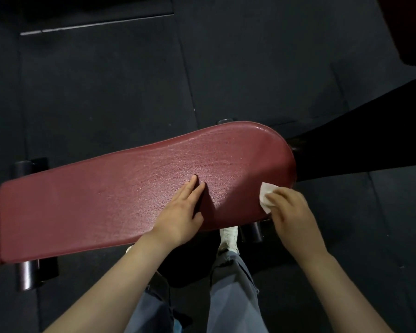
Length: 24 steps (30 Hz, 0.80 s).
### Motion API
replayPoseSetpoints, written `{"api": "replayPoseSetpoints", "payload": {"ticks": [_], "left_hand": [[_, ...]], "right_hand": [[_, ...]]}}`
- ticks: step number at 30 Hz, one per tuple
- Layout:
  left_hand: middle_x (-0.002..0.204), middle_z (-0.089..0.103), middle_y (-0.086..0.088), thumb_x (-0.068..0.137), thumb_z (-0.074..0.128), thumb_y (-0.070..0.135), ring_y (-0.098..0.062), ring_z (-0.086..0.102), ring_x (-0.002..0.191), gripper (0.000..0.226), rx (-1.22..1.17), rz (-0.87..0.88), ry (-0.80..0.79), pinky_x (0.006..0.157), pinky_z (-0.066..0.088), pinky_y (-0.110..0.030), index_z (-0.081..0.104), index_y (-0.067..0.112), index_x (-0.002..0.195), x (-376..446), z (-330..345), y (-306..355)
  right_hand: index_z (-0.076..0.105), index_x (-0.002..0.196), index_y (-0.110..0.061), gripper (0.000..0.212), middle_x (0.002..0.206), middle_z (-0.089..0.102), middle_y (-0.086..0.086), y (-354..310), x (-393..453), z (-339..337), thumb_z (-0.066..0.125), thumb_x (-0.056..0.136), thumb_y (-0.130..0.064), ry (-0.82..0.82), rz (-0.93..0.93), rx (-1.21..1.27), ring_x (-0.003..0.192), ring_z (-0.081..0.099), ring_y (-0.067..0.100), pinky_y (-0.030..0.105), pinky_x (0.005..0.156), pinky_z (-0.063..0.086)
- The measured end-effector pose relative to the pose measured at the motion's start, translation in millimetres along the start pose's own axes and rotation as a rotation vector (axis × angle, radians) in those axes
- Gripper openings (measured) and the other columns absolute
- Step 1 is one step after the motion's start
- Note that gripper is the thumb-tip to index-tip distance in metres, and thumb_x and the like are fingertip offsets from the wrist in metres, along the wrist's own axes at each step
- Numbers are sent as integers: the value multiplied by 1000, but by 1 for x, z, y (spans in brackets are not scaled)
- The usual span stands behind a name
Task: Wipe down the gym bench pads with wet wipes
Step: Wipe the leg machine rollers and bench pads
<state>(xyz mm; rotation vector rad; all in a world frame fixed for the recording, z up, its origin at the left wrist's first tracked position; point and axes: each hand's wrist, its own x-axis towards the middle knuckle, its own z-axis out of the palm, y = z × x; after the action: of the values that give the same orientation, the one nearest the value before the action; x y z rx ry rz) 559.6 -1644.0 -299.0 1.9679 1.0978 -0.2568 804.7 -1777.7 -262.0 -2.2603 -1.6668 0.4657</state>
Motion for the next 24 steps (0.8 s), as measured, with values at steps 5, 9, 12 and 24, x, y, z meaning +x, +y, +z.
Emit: {"api": "replayPoseSetpoints", "payload": {"ticks": [5, 9, 12, 24], "left_hand": [[165, -7, 17, 92, 55, 21, -9, 1, 152, 80, -14, 0, 9, 123, 11, -31, 12, 35, 157, -1, 0, 0], [165, -7, 15, 92, 56, 20, -12, 2, 153, 80, -12, 2, 18, 123, 10, -31, 12, 34, 157, -2, 1, 1], [165, -4, 15, 92, 55, 18, -13, 3, 153, 79, -41, 13, 39, 124, 13, -34, 14, 33, 158, -4, 2, 1], [164, -6, 17, 92, 57, 20, -8, 2, 152, 80, -34, 3, 45, 124, 13, -32, 14, 34, 157, -2, 3, 0]], "right_hand": [[67, 84, -7, 10, 88, 60, 7, -23, 59, -2, 58, 85, -3, -63, -32, -3, 83, 58, 30, 27, 71, 38], [66, 97, -2, 16, 103, 59, 18, -46, 165, 19, 53, 89, -4, -100, -161, -48, 98, 54, 34, 35, 82, 38], [64, 104, -6, 20, 109, 56, 14, -49, 220, 31, 51, 91, -1, -10, -74, -147, 103, 51, 30, 33, 82, 41], [62, 87, -9, 26, 81, 55, 7, -22, 10, 13, 59, 69, 9, -135, -152, -133, 71, 49, 29, 41, 65, 41]]}}
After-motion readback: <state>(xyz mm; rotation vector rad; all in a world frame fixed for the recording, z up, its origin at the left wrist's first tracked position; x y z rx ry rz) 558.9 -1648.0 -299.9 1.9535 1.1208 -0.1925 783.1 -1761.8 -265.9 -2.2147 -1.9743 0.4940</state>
